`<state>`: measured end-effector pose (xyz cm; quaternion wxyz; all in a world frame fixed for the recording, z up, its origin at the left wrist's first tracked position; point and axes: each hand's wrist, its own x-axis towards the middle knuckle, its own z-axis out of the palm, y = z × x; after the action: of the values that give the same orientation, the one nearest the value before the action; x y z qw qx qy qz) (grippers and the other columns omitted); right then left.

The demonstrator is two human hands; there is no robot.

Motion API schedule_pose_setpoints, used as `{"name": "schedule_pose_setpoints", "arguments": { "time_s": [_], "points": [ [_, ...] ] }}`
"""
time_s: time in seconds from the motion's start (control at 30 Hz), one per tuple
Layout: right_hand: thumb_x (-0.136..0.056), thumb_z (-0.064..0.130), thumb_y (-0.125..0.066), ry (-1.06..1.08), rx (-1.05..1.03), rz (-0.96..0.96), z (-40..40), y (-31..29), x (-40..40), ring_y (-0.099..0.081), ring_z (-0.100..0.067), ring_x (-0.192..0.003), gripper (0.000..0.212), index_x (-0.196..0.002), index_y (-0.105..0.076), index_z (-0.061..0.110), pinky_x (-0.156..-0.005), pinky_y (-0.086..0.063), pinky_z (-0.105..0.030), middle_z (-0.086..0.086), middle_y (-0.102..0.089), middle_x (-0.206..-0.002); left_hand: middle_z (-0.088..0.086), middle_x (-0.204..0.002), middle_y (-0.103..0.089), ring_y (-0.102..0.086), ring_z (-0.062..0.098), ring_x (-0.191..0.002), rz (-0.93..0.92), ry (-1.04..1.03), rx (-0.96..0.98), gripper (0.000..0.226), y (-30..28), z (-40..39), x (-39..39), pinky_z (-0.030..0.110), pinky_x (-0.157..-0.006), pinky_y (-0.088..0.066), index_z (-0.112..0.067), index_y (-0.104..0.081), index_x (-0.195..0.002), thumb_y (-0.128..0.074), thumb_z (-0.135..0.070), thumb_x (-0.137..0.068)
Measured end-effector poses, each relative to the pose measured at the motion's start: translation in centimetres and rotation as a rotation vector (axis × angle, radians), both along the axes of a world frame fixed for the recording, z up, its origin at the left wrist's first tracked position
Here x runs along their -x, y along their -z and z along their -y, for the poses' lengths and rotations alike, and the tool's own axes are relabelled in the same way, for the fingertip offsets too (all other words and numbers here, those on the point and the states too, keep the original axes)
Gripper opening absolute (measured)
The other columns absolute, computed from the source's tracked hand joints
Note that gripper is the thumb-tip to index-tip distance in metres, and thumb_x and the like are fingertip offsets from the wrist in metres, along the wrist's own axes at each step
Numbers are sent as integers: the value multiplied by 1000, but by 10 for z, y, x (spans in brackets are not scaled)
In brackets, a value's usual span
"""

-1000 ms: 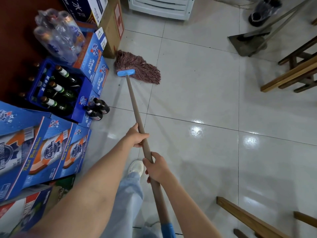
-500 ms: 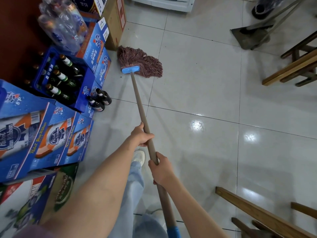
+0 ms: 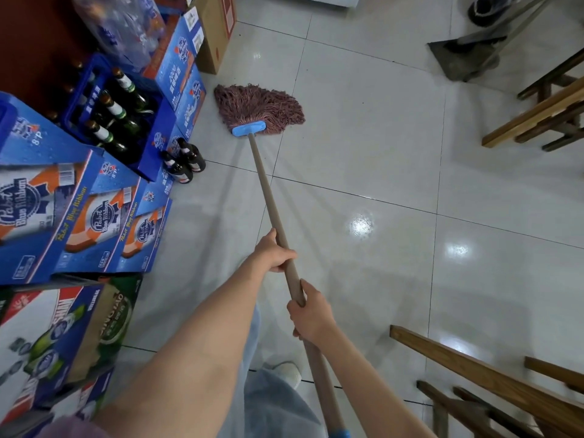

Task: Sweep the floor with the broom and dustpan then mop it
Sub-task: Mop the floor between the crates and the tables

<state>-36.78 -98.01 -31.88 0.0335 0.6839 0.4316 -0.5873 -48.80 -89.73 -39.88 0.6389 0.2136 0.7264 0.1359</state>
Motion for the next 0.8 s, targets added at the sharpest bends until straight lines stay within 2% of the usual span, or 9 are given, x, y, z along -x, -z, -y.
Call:
{"name": "schedule_pose_setpoints", "arguments": {
  "time_s": [0.1, 0.2, 0.3, 0.47, 0.57, 0.7, 0.8],
  "points": [
    [-92, 11, -44, 21, -5, 3, -12, 7, 0, -52, -23, -45, 33, -125, -47, 11, -37, -43, -24, -8, -55, -80, 7, -110, -59, -64, 24, -89, 30, -20, 5, 85, 10, -12, 0, 35, -67, -59, -25, -26, -148, -66, -6, -76],
    [-93, 13, -48, 57, 3, -16, -24, 14, 1, -48, -20, -46, 40, -133, -46, 17, -36, -41, -23, -6, -53, -79, 8, -114, -61, -65, 23, -89, 5, -42, 6, 84, 18, -26, 3, 38, -68, -60, -23, -28, -148, -68, -8, -75],
    [-93, 14, -50, 91, 21, -34, -29, 20, 3, -46, -18, -48, 44, -136, -46, 23, -36, -41, -22, -4, -51, -77, 9, -120, -61, -66, 24, -98, -27, -21, 19, 94, 23, -37, 7, 37, -67, -60, -28, -20, -150, -71, -12, -73],
    [-93, 17, -50, 115, 42, -44, -39, 26, 10, -47, -17, -44, 54, -144, -38, 28, -35, -40, -20, -3, -52, -76, 7, -123, -58, -65, 23, -101, -60, 41, 55, 102, 25, -50, 14, 35, -65, -60, -31, -9, -152, -71, -14, -74],
    [-93, 17, -50, 127, 40, -55, -48, 27, 18, -46, -16, -43, 54, -144, -39, 29, -34, -40, -20, -3, -52, -75, 6, -122, -57, -65, 23, -100, -74, 55, 56, 101, 24, -59, 22, 33, -62, -59, -30, -8, -152, -71, -14, -75],
    [-93, 18, -49, 113, 27, -77, -54, 26, 31, -46, -13, -42, 55, -145, -37, 28, -38, -43, -22, 0, -51, -70, 8, -117, -61, -67, 24, -97, -87, 82, 56, 102, 23, -67, 35, 40, -71, -60, -28, -7, -153, -72, -14, -75],
    [-94, 16, -48, 99, 9, -77, -52, 22, 36, -46, -15, -44, 55, -147, -35, 27, -36, -41, -20, -1, -51, -72, 8, -116, -61, -66, 24, -97, -95, 88, 49, 100, 20, -65, 41, 38, -71, -60, -26, -8, -153, -71, -13, -76]
  ]
}}
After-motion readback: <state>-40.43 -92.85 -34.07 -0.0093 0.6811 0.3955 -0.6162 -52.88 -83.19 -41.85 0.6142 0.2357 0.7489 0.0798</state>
